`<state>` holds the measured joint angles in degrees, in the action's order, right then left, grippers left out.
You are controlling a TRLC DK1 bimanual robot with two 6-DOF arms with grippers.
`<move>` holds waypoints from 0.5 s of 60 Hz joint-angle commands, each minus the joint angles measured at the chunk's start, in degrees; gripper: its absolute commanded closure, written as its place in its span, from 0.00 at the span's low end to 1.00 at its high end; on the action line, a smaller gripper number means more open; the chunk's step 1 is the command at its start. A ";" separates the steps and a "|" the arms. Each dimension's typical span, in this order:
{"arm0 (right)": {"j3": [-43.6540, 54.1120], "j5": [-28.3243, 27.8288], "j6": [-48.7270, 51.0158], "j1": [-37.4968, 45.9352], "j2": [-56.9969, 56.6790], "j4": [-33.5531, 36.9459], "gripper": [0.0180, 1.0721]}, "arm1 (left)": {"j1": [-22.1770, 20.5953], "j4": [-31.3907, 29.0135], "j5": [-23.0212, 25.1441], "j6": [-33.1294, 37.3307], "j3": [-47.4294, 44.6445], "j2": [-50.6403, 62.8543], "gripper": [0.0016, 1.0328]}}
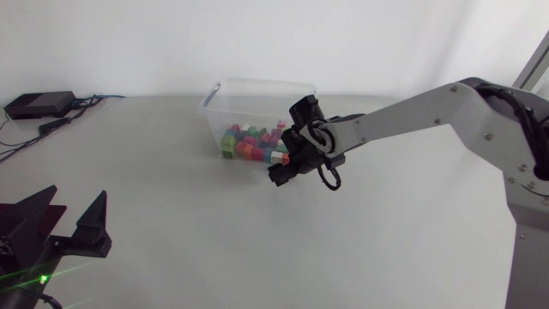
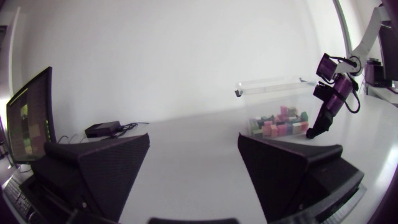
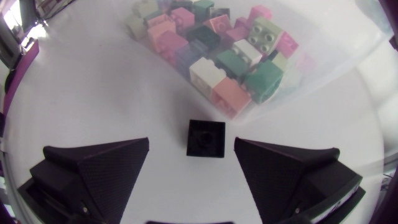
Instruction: Place the duplo bricks in the container
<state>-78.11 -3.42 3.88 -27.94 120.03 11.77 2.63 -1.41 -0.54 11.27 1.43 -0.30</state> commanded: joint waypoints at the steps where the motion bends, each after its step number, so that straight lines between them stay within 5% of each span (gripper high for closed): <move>1: -2.67 -0.53 0.25 0.52 2.23 2.64 0.12 | 0.53 0.71 -0.08 -1.42 -1.34 -0.41 0.04; 19: -7.50 -0.10 0.60 0.96 6.80 9.50 0.23 | 0.53 0.71 -0.08 -1.42 -1.34 -0.41 0.04; 30: -7.06 -0.01 0.34 0.96 6.62 7.39 0.60 | 0.53 0.71 -0.08 -1.42 -1.34 -0.41 0.04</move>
<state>-84.93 -3.38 4.32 -27.24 125.16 19.73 2.63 -1.41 -0.51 10.90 1.43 -0.30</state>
